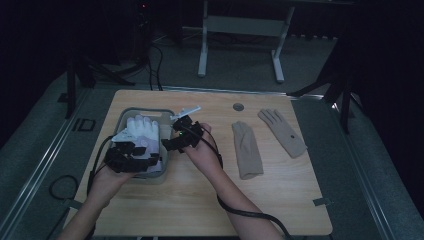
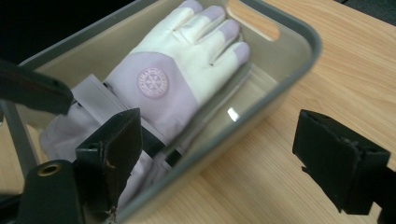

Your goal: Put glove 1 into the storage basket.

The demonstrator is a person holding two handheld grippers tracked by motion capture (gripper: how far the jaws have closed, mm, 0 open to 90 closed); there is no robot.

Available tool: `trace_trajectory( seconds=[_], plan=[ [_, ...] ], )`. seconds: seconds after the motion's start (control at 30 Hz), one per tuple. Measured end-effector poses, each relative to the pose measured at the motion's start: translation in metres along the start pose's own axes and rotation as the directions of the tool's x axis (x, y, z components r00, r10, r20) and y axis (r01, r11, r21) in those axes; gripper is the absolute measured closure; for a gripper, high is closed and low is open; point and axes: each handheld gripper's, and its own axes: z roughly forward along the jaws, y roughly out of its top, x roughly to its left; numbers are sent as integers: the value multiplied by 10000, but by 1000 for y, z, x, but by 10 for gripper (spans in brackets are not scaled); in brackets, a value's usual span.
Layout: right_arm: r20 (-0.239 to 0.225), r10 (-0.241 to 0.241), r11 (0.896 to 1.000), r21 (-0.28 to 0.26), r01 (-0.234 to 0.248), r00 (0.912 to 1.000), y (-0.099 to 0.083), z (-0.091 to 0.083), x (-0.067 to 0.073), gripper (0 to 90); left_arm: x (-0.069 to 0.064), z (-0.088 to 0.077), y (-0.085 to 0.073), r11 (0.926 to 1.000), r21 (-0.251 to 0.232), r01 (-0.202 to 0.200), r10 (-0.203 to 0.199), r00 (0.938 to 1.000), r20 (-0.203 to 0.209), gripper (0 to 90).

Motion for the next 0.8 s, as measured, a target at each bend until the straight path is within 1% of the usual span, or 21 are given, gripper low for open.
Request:
trace_trajectory(
  seconds=[0.03,0.1,0.13,0.17,0.2,0.23,0.27,0.3,0.33,0.4,0.43,0.47,0.5,0.53,0.57,0.6,0.63,0.67,0.73,0.77,0.8],
  plan=[
    [74,7,10000,-36,-7,10000,-2,-3,-2,156,-5,4,1,10000,32,-85,84,9998,197,296],
    [149,67,9999,-120,-66,9999,-6,-10,-8,156,-11,8,2,9997,7,-241,241,9987,448,224],
    [216,54,9999,-116,-51,9998,-8,-12,-10,156,-15,11,3,9994,-58,-333,336,9975,620,209],
    [304,13,9999,-124,-10,9995,-11,-16,-13,155,-18,13,4,9994,-84,-349,354,9967,734,183],
    [332,20,9999,-142,-15,9994,-12,-18,-15,151,-22,15,5,9988,-234,-423,440,9961,762,170],
    [332,20,9999,-142,-15,9994,-12,-18,-15,151,-22,15,5,9988,-234,-423,440,9961,762,165],
    [409,22,9999,-121,-17,9992,-15,-21,-18,150,-29,17,6,9967,-597,-545,590,9953,772,165],
    [498,116,9997,-212,-105,9987,-22,-30,-27,150,-36,19,7,9926,-1077,-563,647,9950,757,162],
    [572,127,9996,-254,-113,9983,-24,-34,-30,150,-39,20,8,9907,-1203,-631,722,9947,726,162],
    [627,135,9996,-268,-119,9979,-26,-37,-33,150,-39,20,8,9907,-1203,-631,722,9947,726,162],
    [671,188,9992,-361,-164,9976,-31,-43,-38,150,-48,24,10,9850,-1511,-839,965,9922,783,162],
    [729,189,9993,-342,-164,9972,-33,-46,-40,150,-52,25,10,9827,-1602,-934,1065,9915,753,162],
    [784,170,9993,-344,-143,9968,-35,-48,-42,150,-55,27,9,9789,-1765,-1032,1191,9895,822,162],
    [806,178,9992,-358,-150,9966,-38,-51,-44,150,-58,29,9,9766,-1877,-1046,1227,9885,880,162],
    [849,159,9992,-371,-128,9963,-40,-53,-46,149,-60,31,9,9758,-1897,-1092,1289,9872,944,162],
    [909,167,9992,-377,-133,9957,-42,-56,-48,148,-63,32,8,9725,-2035,-1132,1366,9850,1049,162],
    [984,103,9992,-384,-65,9951,-45,-58,-51,148,-65,35,7,9715,-2087,-1127,1377,9844,1092,162],
    [994,108,9992,-389,-70,9950,-47,-60,-53,143,-67,37,6,9715,-2081,-1139,1399,9835,1150,162],
    [1029,113,9993,-358,-76,9946,-52,-64,-57,142,-70,43,4,9707,-2111,-1144,1458,9794,1397,162],
    [1029,113,9993,-358,-76,9946,-52,-64,-57,142,-70,43,4,9707,-2111,-1144,1458,9794,1397,162],
    [1033,78,9994,-356,-42,9946,-55,-66,-60,140,-73,47,1,9660,-2229,-1307,1631,9775,1338,162]
  ],
)
